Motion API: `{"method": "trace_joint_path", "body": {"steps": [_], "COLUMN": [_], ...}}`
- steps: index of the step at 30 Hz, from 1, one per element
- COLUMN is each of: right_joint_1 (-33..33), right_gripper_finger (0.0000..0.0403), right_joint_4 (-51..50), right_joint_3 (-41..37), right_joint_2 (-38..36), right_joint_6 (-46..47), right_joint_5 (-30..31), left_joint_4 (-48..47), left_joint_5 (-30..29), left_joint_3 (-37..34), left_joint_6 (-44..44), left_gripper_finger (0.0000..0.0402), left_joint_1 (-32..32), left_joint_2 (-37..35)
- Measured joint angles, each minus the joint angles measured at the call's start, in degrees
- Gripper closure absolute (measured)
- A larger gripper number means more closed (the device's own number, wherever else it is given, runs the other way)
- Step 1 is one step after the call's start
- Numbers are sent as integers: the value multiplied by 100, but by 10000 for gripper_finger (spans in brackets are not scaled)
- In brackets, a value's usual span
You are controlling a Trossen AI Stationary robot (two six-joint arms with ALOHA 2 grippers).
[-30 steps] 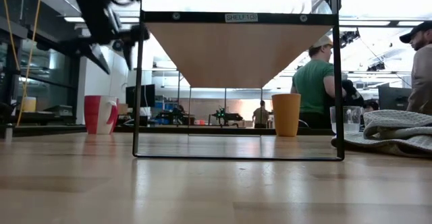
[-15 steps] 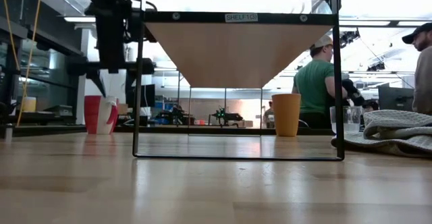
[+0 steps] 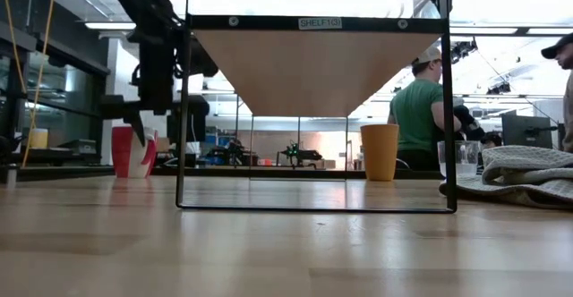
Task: Stack small to large cups/mugs on shelf
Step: Put the red patterned mug on the shelf
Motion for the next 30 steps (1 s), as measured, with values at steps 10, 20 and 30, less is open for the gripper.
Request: {"method": "trace_joint_path", "body": {"steps": [10, 20, 30], "right_joint_1": [0, 0, 0], "right_gripper_finger": [221, 221, 221], "right_joint_4": [0, 0, 0], "right_joint_3": [0, 0, 0], "right_joint_2": [0, 0, 0], "right_joint_6": [0, 0, 61], "right_joint_5": [0, 0, -6], "left_joint_4": [-45, -63, -104], "left_joint_5": [-349, -494, -285], "left_joint_3": [0, 0, -4], "left_joint_6": [-46, -107, -110], "left_gripper_finger": [174, 184, 300], "left_joint_1": [-3, -5, -8], "left_joint_2": [54, 73, 473]}}
